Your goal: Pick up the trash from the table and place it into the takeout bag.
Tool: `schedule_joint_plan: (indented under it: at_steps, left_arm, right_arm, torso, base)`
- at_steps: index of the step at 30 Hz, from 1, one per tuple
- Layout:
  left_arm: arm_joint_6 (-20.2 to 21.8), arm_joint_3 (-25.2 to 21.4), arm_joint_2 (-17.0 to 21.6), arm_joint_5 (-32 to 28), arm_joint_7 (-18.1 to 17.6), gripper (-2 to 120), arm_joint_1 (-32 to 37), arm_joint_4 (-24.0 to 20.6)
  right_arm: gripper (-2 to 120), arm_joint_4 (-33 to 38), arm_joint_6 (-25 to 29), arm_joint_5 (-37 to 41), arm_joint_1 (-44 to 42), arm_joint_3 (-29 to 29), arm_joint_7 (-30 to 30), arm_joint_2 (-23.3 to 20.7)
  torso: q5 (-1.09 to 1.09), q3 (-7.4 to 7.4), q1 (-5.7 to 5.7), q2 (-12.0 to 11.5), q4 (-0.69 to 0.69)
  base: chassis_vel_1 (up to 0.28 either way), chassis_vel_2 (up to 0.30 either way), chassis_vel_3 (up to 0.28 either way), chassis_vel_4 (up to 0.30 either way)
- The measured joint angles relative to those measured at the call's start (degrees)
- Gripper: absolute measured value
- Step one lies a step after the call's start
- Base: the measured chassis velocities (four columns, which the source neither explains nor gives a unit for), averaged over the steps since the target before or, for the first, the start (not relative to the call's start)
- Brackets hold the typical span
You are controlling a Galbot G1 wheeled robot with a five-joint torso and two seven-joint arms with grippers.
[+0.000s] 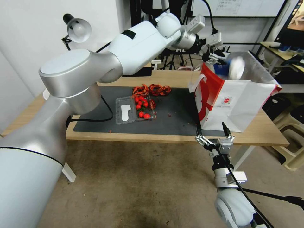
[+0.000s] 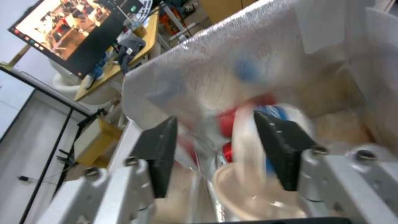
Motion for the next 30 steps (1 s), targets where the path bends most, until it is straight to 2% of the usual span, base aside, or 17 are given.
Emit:
schedule_joint_plan:
  at_steps: [4,6,7,9,10,11,15,16,19,20,23,24,27,30]
  left_arm:
    - [-0.3,-3.4,0.2,0.4,-1.5,67,1.0,-0.7]
    - [-0.2,-7.1,2.2,-1.2,-5.0,79,2.1,-3.4]
    - [-0.2,-7.1,2.2,-1.2,-5.0,79,2.1,-3.4]
    - [-0.2,-9.5,5.2,-4.6,-9.4,87,3.3,-6.9]
    - [-0.2,-10.7,7.7,-7.0,-12.7,92,4.4,-9.6]
    - [-0.2,-10.7,7.7,-7.0,-12.7,92,4.4,-9.6]
    - [-0.5,-13.6,15.8,-14.3,-24.3,100,9.2,-19.2]
    - [-0.5,-13.6,15.8,-14.3,-24.3,100,9.2,-19.2]
    - [-1.3,-16.0,19.8,-18.4,-32.3,100,13.4,-25.7]
    - [-1.3,-16.0,19.8,-18.4,-32.3,100,13.4,-25.7]
    - [-1.7,-18.6,22.9,-20.7,-41.8,100,18.2,-31.4]
    - [-1.7,-18.6,22.9,-20.7,-41.8,100,18.2,-31.4]
    - [-2.4,-21.1,25.5,-21.5,-49.2,100,23.1,-36.3]
    - [-2.6,-22.6,27.4,-21.2,-51.9,100,26.3,-39.1]
  right_arm:
    - [99,0.0,0.0,0.0,-0.2,0.1,0.0,0.1]
    - [99,0.3,0.1,0.0,-0.6,0.5,0.0,0.2]
    - [99,0.3,0.1,0.0,-0.6,0.5,0.0,0.2]
    - [99,0.4,0.1,0.0,-0.7,0.6,0.0,0.2]
    - [99,0.5,0.1,0.0,-0.7,0.6,0.0,0.2]
    - [99,0.5,0.1,0.0,-0.7,0.6,0.0,0.2]
    - [99,0.7,-0.1,-0.1,-0.7,0.6,0.1,0.4]
    - [99,0.7,-0.1,-0.1,-0.7,0.6,0.1,0.4]
    - [99,0.8,-0.2,-0.2,-0.7,0.5,0.1,0.3]
    - [99,0.8,-0.2,-0.2,-0.7,0.5,0.1,0.3]
    - [99,1.0,-0.4,-0.4,-0.9,0.4,0.1,0.3]
    - [99,1.0,-0.4,-0.4,-0.9,0.4,0.1,0.3]
    - [99,1.3,-0.5,-0.4,-1.3,0.4,0.2,0.1]
    - [99,1.5,-0.5,-0.4,-1.4,0.6,0.2,-0.1]
  torso:
    - [0.0,0.0,0.0,0.0,0.0]
    - [0.0,0.0,0.0,0.0,-0.04]
    - [0.0,0.0,0.0,0.0,-0.04]
    - [0.0,0.0,-0.01,0.0,-0.03]
    - [-0.01,-0.01,-0.01,0.0,-0.01]
    - [-0.01,-0.01,-0.01,0.0,-0.01]
    - [-0.04,0.0,0.0,0.0,0.05]
    - [-0.04,0.0,0.0,0.0,0.05]
    - [-0.01,0.0,-0.01,0.0,0.0]
    - [-0.01,0.0,-0.01,0.0,0.0]
    - [-0.01,0.0,0.0,0.0,0.01]
    - [-0.01,0.0,0.0,0.0,0.01]
    - [-0.01,0.0,-0.01,0.0,0.0]
    - [-0.01,0.0,0.0,0.0,-0.01]
  base:
    - [0.0,0.0,0.0,0.0]
    - [0.0,0.0,0.0,0.0]
    - [0.0,0.0,0.0,0.0]
    - [0.0,0.0,0.0,0.0]
    - [0.0,0.0,0.0,0.0]
    - [0.0,0.0,0.0,0.0]
    - [0.0,0.0,0.0,0.0]
    - [0.0,0.0,0.0,0.0]
    - [0.0,0.0,0.0,0.0]
    - [0.0,0.0,0.0,0.0]
    - [0.0,0.0,0.0,0.0]
    - [0.0,0.0,0.0,0.0]
    - [0.0,0.0,0.0,0.0]
    - [0.0,0.0,0.0,0.0]
